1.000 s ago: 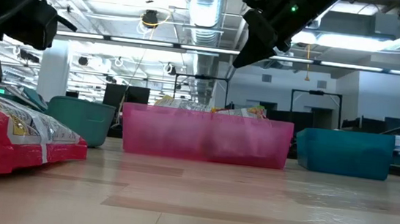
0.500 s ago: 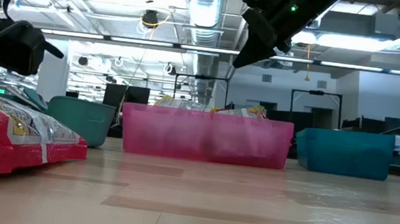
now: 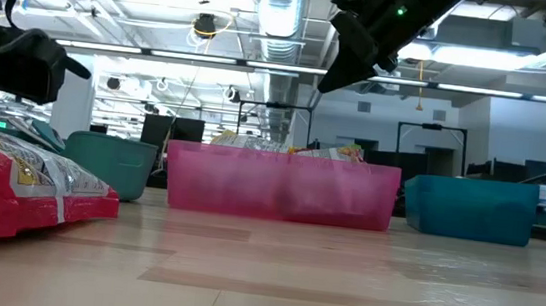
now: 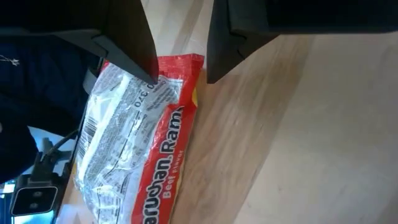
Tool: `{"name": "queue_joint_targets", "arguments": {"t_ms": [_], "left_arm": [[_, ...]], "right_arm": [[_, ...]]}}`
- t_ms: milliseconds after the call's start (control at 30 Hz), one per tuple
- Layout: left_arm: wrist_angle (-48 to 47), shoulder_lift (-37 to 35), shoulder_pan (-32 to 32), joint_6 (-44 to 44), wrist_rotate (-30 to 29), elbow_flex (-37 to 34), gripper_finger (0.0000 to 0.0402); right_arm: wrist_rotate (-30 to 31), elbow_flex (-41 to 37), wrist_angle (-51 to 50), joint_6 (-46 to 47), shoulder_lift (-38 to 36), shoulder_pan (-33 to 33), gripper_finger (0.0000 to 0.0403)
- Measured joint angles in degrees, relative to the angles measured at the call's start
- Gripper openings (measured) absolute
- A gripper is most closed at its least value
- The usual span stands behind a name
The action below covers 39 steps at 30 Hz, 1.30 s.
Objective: Pick & Place Food Item
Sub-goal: Put the orange noodle pack into the red bin
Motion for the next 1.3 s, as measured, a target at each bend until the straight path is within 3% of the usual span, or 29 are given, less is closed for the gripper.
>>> {"name": "queue_joint_targets", "arguments": {"t_ms": [267,467,767,1300], "left_arm": [[1.41,3.24,0.01,-0.62,-1.13,0.0,0.0132],[7.53,8.17,0.03,-1.09,2.5,0.07,0.0132],[7.59,8.33,0.01,-0.76,2.79,0.07,0.0124],[7.33,8.41,-0.02,2.27,3.01,0.0,0.0012]], "right_arm": [[0.0,0.0,0.0,0.0,0.0,0.0,0.0],[0.0,0.0,0.0,0.0,0.0,0.0,0.0],[0.0,0.0,0.0,0.02,0.0,0.0,0.0],[0.0,0.0,0.0,0.02,0.0,0.0,0.0]]}}
